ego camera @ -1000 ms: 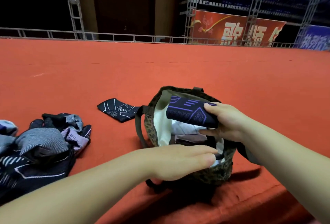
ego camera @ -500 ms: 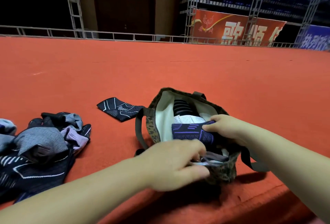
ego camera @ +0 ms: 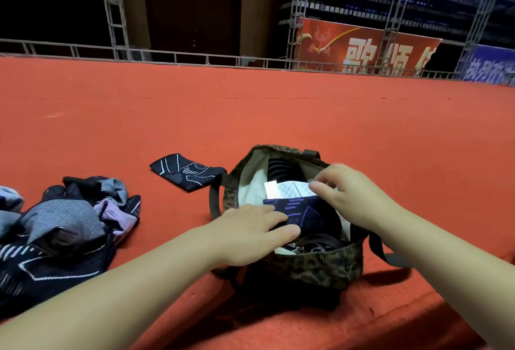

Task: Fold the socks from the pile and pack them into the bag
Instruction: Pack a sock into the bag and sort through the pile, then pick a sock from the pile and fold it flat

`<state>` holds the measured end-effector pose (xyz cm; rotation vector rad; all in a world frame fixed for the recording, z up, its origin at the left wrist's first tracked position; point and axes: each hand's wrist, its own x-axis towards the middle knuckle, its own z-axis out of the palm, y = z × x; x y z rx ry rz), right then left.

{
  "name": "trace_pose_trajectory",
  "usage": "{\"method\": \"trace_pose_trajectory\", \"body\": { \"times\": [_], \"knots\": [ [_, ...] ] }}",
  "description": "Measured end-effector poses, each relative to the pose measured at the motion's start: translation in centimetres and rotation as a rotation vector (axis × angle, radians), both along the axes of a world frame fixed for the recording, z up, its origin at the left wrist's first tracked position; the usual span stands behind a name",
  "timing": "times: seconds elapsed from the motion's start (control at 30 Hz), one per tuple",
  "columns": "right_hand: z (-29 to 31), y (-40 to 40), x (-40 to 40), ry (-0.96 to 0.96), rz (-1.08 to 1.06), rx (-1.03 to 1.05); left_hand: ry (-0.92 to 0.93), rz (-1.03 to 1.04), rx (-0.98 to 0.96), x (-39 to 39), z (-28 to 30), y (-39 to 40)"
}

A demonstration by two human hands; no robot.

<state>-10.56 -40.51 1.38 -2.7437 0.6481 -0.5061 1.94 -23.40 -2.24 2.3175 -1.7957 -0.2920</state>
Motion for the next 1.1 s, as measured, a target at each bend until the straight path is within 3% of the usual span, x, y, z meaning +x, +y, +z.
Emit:
{"method": "trace_pose_trajectory", "body": {
  "times": [0.1,0.13,0.23,0.3,0.4,0.5,0.6,0.77,0.93,1.03,1.1],
  "knots": [
    [-0.5,0.9,-0.3,0.405,0.071,0.123,0.013,-0.04,-0.058,-0.3,-0.4,-0.3],
    [-1.2,0.7,-0.2,0.46,0.087,0.13,-0.005,-0.027,-0.049,-0.2,-0.6,-0.4],
    [-2.2,0.1,0.5,0.404,0.095,0.167,-0.053,0.033,-0.021,0.6,-1.5,-1.0],
    [-1.5,0.2,0.9,0.41,0.053,0.241,0.019,0.044,-0.015,0.9,-1.6,-1.2],
    [-0.7,0.7,1.5,0.504,-0.02,0.281,0.123,0.033,-0.015,1.3,-1.5,-1.1],
    [-0.7,1.1,2.5,0.581,-0.092,0.196,0.067,0.047,0.032,2.0,-1.5,-1.2],
    [-0.3,1.7,3.3,0.463,-0.096,0.156,0.08,0.061,-0.007,2.2,-1.4,-0.8],
    [0.4,3.2,5.1,0.227,0.005,0.102,0.086,0.139,-0.311,5.4,-1.7,1.8],
    [0.4,7.7,10.5,0.141,0.172,0.181,0.415,0.333,-0.426,10.6,-4.5,6.3],
    [-0.4,9.7,14.4,0.167,0.215,0.219,0.554,0.461,-0.477,12.9,-6.1,8.0],
    [-1.3,10.6,16.8,0.188,0.225,0.184,0.747,0.542,-0.542,14.0,-7.2,8.9]
  ]
}}
